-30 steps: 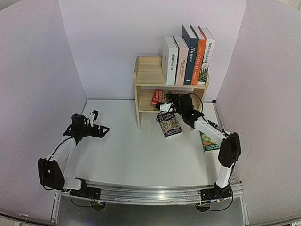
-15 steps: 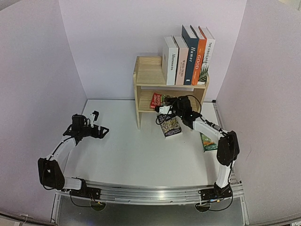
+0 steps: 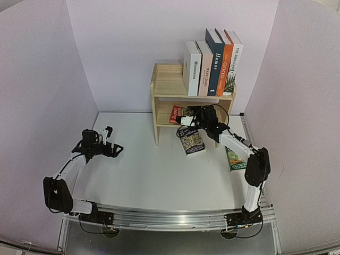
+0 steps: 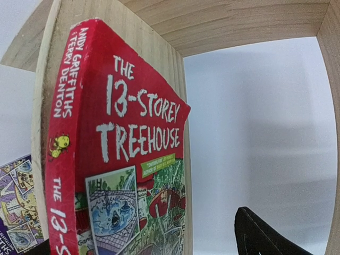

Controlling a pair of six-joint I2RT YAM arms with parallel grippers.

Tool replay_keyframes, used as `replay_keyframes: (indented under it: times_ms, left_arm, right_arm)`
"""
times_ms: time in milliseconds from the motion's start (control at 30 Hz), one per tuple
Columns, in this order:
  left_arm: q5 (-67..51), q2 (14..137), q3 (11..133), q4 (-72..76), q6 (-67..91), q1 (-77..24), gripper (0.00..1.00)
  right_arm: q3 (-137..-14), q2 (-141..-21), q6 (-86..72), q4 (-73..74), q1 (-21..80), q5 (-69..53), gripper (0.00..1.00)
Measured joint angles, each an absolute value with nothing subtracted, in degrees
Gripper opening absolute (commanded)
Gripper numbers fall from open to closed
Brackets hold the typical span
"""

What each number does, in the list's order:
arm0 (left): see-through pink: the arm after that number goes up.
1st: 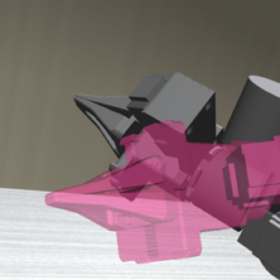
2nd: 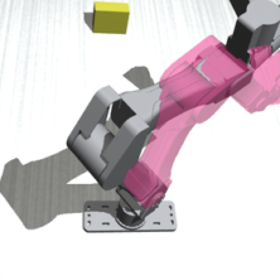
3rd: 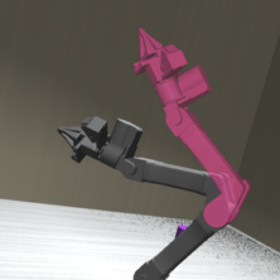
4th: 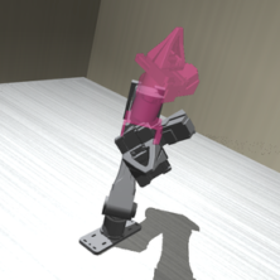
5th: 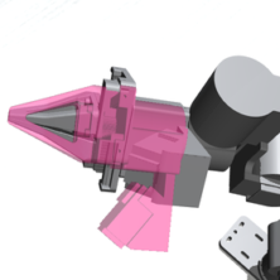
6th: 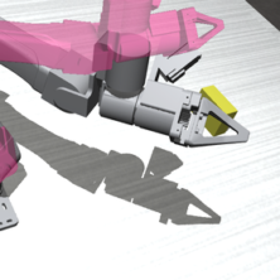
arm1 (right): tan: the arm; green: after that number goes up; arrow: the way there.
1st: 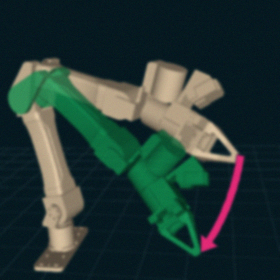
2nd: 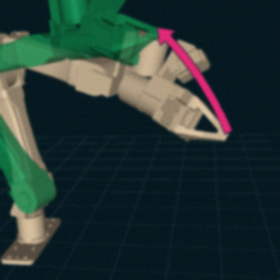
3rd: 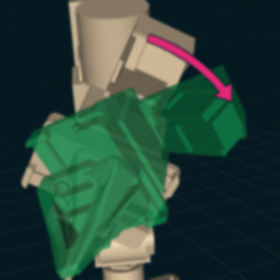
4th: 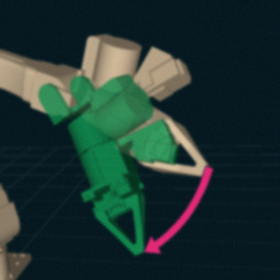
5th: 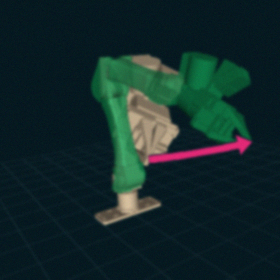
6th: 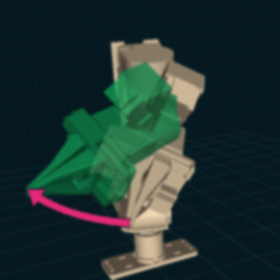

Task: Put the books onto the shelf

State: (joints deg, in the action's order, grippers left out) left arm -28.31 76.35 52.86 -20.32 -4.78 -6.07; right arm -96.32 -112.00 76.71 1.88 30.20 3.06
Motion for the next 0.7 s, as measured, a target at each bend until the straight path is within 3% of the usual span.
replay_keyframes:
  times_ms: [533, 700]
  left_arm:
    - [-30.2, 77.0, 52.9, -21.1, -6.0, -6.1, 1.0]
    - [-30.5, 77.0, 52.9, -21.2, -6.0, -6.1, 1.0]
  right_arm:
    - [-98.7, -109.1, 69.4, 22.1, 31.1, 2.9, 0.89]
    - [-98.5, -108.4, 62.9, 24.3, 31.7, 2.7, 0.76]
